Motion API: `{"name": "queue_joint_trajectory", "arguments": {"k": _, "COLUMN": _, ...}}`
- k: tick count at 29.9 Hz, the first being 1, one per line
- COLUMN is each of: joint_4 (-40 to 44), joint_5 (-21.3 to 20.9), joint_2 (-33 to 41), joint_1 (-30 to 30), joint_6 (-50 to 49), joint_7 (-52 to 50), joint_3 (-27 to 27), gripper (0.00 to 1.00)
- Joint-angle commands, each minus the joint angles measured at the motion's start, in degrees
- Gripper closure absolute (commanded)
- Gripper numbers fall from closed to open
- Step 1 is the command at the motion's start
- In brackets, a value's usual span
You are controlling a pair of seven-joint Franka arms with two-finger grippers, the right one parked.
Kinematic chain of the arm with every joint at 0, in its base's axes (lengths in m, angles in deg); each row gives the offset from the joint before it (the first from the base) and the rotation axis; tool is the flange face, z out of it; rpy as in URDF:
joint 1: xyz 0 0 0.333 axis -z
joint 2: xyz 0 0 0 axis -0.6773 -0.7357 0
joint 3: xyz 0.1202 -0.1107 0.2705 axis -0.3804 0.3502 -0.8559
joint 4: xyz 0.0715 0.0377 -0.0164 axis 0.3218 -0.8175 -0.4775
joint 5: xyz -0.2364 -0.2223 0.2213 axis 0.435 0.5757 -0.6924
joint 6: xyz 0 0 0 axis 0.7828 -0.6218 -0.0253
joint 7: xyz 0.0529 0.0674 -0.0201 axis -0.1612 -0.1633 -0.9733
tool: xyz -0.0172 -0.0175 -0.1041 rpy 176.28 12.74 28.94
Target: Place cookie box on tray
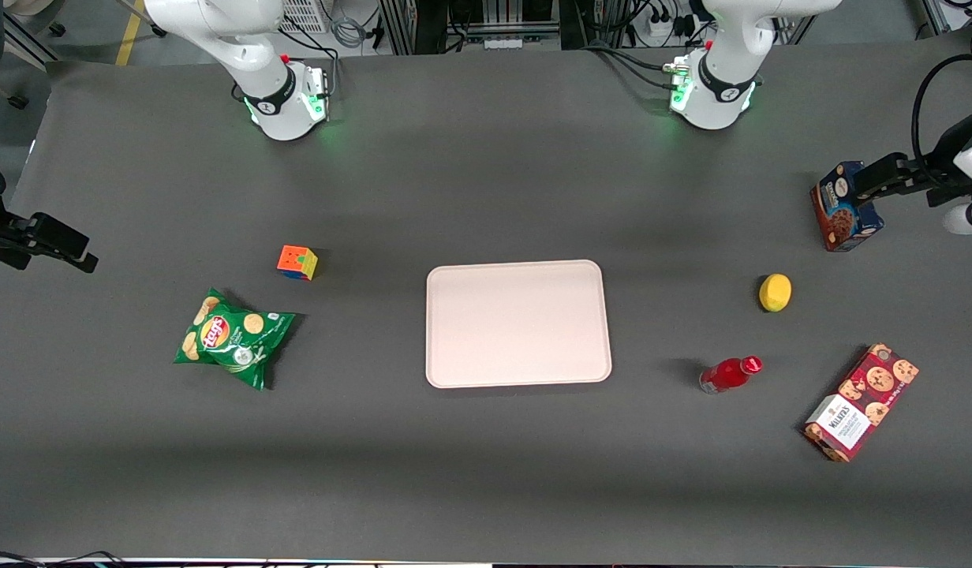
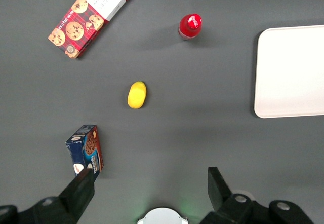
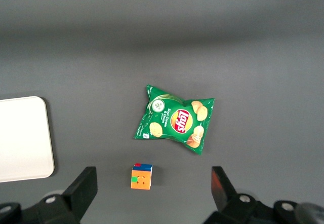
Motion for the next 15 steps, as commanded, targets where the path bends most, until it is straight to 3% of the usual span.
{"name": "queue_joint_trajectory", "arguments": {"k": 1, "joint_4": -2.57, "joint_5": -0.46, "joint_2": 2.3, "joint_1": 0.4, "joint_6": 1.01, "joint_7": 0.17, "joint_3": -0.18, "gripper": 0.0}}
{"name": "queue_joint_trajectory", "arguments": {"k": 15, "joint_4": -8.02, "joint_5": -0.46, "joint_2": 5.29, "joint_1": 0.31, "joint_6": 4.62, "joint_7": 0.17, "joint_3": -0.18, "gripper": 0.0}}
